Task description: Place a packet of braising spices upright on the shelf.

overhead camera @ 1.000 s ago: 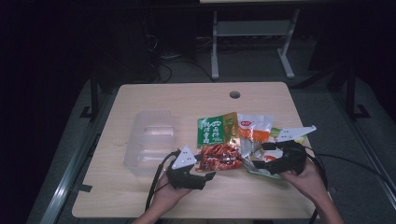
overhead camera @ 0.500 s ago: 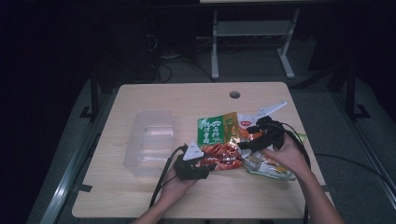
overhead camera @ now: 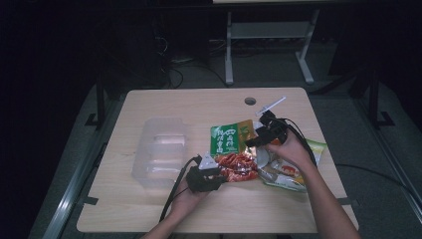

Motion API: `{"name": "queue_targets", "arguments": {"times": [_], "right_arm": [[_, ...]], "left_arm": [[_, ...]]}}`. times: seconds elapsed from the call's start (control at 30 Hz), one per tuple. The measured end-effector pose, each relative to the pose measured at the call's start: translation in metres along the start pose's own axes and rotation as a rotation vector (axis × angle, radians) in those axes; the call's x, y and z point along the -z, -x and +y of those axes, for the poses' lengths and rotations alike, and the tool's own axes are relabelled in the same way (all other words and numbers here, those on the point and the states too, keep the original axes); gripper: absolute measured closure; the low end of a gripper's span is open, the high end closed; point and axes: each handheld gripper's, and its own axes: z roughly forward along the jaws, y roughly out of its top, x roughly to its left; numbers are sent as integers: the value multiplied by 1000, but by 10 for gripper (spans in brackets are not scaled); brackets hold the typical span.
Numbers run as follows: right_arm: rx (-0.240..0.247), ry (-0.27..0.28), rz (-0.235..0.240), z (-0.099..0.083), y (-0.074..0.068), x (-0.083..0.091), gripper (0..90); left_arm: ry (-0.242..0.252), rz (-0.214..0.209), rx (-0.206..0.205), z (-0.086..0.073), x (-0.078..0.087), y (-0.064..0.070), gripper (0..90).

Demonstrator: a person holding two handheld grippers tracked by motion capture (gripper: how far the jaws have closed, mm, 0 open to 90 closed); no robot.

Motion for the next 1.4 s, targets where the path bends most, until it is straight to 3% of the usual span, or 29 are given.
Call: {"name": "queue_targets", "arguments": {"times": [0.13,0.27,0.33,0.37,0.4,0.5,0.53,0.57,0.63,0.8,0.83,0.97,1.07,1.1,1.27,1.4], "right_arm": [[-54,-18,-9,-1,9,-8,236],[-103,-53,-6,-1,18,-19,273],[-137,-55,18,-2,23,-25,381],[-137,-55,18,-2,23,-25,381],[-141,-69,50,-2,22,-28,484],[-131,-75,50,-1,21,-30,547],[-128,-55,50,0,21,-27,675],[-128,-55,50,0,21,-27,675],[-128,-50,65,0,20,-26,776],[-123,-30,102,0,21,-21,893],[-114,-27,104,0,19,-19,895],[-78,-12,107,0,14,-11,898],[-61,17,98,-1,11,-4,899],[-47,49,100,-2,9,2,899],[-13,135,101,-9,-3,29,900],[11,162,99,-13,-9,39,900]], "left_arm": [[0,-5,14,0,-1,0,605],[-9,2,-6,0,-1,0,604],[-3,-2,9,0,-2,1,604],[-3,-2,9,0,-2,1,604],[-5,-3,13,0,-2,1,605],[-2,0,8,-1,-2,1,605],[-4,2,4,0,-2,1,605],[-11,4,-7,0,-2,1,605],[-11,3,-4,0,-2,1,602],[-17,3,2,0,-1,0,581],[-6,3,15,0,0,1,570],[25,13,2,2,5,0,542],[47,11,12,4,9,0,494],[51,11,12,5,11,-1,494],[110,23,51,13,19,-3,350],[154,32,100,16,21,-6,275]]}}
